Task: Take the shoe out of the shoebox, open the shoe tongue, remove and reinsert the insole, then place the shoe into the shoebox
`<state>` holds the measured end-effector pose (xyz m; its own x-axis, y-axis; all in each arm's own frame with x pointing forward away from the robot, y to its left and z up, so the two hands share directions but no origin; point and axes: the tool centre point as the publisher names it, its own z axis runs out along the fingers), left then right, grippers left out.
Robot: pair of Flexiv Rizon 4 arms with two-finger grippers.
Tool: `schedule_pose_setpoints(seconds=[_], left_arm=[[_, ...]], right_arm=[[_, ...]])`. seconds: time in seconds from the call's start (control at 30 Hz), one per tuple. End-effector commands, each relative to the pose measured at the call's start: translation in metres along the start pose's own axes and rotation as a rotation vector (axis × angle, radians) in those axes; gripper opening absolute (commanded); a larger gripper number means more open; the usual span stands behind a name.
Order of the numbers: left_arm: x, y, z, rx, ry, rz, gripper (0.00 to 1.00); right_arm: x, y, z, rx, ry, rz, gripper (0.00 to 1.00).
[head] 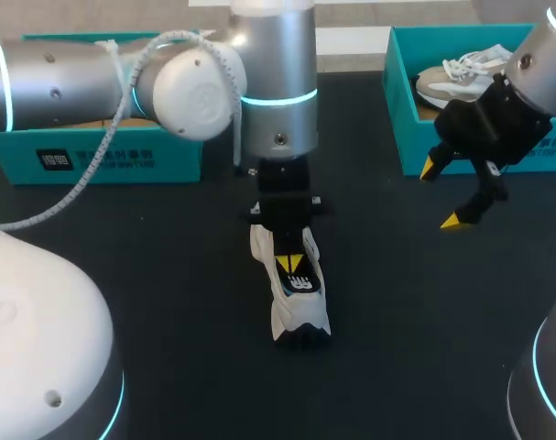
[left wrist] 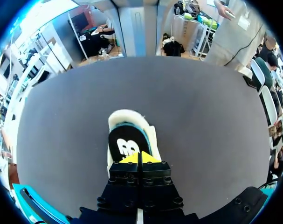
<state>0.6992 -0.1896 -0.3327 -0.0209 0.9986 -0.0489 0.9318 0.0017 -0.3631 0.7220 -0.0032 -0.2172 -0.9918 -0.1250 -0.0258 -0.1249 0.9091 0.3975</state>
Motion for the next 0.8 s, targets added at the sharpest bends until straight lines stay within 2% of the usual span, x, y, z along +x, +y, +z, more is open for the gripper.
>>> schedule_pose_setpoints(seconds=[0.03,0.2,0.53,0.8], left_arm=[[-0.004,0.006,0.015,-0.035,-0.026,-0.017,0.0],[-0.007,0.013,0.024,-0.076,-0.042,-0.036,0.0],[-0.006,0.019,0.044,-0.095,-0.026,-0.067,0.0],[-0.008,0.0,0.012,-0.104,-0.074,-0.031,0.0]], right_arm=[[-0.001,0.0,0.001,0.002,0.001,0.001,1.0],[-0.001,0.0,0.001,0.002,0.001,0.001,1.0],[-0.001,0.0,0.001,0.002,0.001,0.001,1.0],[-0.001,0.0,0.001,0.002,0.001,0.001,1.0]])
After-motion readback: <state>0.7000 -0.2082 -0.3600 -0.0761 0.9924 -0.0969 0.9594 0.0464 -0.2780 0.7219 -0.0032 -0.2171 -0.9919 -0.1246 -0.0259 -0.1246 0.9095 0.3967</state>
